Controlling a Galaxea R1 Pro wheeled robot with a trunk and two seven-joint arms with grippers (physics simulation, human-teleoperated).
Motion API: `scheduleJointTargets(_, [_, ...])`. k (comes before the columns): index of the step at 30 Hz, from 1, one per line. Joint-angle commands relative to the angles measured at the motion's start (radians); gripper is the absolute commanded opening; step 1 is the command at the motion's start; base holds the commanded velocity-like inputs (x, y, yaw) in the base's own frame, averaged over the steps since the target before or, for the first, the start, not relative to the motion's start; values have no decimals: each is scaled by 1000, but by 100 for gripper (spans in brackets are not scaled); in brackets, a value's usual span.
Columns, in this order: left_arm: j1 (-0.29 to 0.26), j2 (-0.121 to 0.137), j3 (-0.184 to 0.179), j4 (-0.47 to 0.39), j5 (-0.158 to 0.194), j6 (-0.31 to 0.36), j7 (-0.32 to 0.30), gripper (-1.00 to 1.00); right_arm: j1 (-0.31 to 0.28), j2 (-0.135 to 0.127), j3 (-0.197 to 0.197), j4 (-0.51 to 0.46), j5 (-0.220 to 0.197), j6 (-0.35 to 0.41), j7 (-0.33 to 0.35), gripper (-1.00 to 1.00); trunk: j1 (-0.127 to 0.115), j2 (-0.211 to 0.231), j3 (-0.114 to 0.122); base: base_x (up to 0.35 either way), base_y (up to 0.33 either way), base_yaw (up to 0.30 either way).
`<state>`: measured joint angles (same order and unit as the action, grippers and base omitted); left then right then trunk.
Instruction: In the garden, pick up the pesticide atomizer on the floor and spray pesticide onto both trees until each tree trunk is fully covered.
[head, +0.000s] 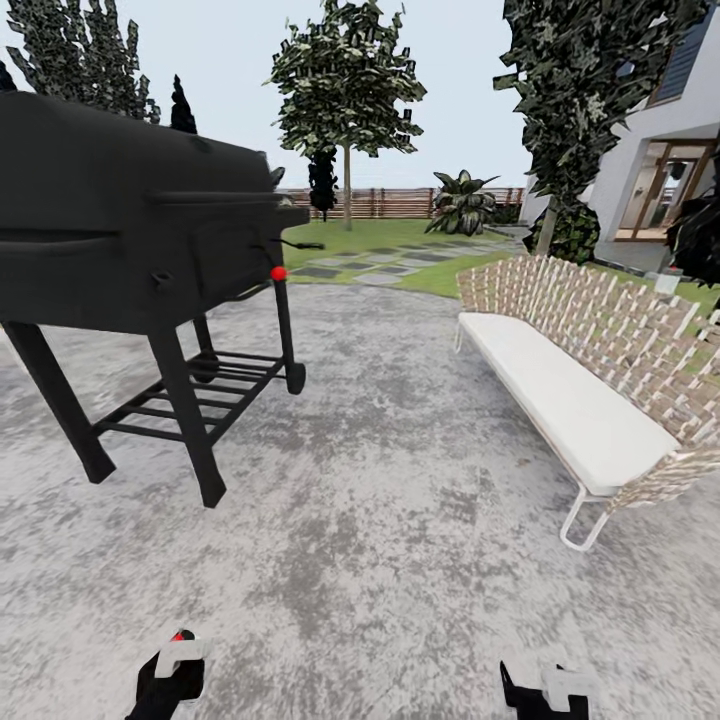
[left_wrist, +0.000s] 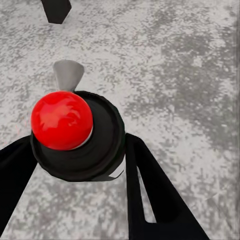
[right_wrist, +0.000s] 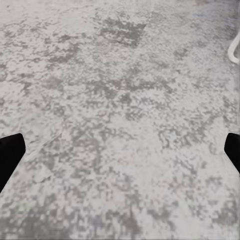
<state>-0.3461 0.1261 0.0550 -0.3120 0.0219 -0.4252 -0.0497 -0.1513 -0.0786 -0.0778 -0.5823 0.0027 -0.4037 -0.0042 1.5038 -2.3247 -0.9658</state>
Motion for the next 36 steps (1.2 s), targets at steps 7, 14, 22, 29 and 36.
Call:
scheduleJointTargets(7, [-1, 0, 5, 1, 2, -3, -5, -100, -1, 0, 0, 1, 0, -3, 0, 100, 0, 0, -3, 304, -167, 0])
scheduleJointTargets(14, [-1, 0, 5, 1, 3, -3, -5, -100, -1, 0, 0, 1, 0, -4, 0, 100, 0, 0, -14, 313, -127, 0])
scheduleJointTargets(22, [-1, 1, 5, 1, 13, -3, -5, -100, -1, 0, 0, 1, 0, -3, 0, 100, 0, 0, -23, 335, -11, 0])
scheduleJointTargets(29, [-1, 1, 5, 5, 15, -3, -5, -100, -1, 0, -2, 0, 0, -4, 0, 100, 0, 0, -23, 337, 0, 0])
scheduleJointTargets(36, [-1, 1, 5, 5, 15, -4, -5, -100, -1, 0, -2, 0, 0, -4, 0, 100, 0, 0, -23, 337, 0, -4])
